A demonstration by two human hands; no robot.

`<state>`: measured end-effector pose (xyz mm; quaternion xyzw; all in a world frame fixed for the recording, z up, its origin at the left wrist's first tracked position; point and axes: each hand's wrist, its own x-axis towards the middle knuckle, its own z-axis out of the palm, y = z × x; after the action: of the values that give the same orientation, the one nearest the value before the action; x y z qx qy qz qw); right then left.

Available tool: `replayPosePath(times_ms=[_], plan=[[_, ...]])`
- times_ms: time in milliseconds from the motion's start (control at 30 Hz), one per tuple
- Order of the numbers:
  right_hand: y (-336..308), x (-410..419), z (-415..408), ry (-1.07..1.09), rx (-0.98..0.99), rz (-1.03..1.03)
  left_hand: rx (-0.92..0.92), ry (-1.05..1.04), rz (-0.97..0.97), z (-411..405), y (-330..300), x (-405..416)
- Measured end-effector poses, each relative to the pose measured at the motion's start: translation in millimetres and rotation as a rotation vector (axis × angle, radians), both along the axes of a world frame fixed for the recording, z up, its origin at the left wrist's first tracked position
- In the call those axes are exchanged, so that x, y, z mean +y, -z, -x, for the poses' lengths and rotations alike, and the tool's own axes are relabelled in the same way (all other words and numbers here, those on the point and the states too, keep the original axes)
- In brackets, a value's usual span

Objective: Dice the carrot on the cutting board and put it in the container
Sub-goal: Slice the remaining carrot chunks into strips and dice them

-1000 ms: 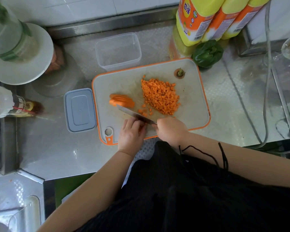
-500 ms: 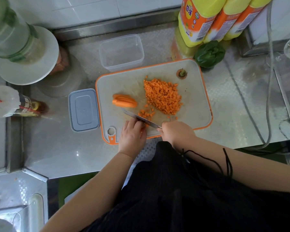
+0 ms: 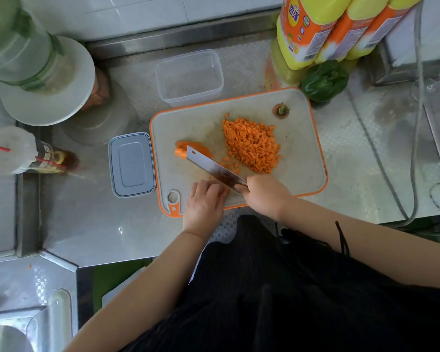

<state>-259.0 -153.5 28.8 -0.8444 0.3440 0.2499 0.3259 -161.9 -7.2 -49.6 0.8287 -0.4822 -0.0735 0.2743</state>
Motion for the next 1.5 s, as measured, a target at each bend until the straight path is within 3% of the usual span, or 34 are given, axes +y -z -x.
replayPosePath(times_ms=[167, 533, 633, 767, 1067, 1233, 1500], plan=[[-10, 9, 7, -0.095, 0.021, 0.077, -0.048, 0.02, -0.003, 1, -8, 4], [-7, 23, -8, -0.16, 0.15, 0.071, 0.033, -0.01, 0.004, -1, 4, 4], [0, 22, -8, -0.128, 0.1, 0.1, 0.032, -0.03, 0.008, 0, 6, 4], [3, 8, -4, 0.049, 0.01, -0.019, -0.02, 0.021, 0.03, -2, 7, 4], [-12, 12, 1, -0.054, 0.017, 0.028, -0.093, 0.029, 0.036, 0, -5, 9], [-12, 18, 3, -0.131, 0.041, 0.033, -0.032, 0.036, -0.034, 1, -1, 10], [-7, 28, -12, -0.17, 0.161, 0.078, 0.059, 0.007, 0.011, 1, -1, 10]])
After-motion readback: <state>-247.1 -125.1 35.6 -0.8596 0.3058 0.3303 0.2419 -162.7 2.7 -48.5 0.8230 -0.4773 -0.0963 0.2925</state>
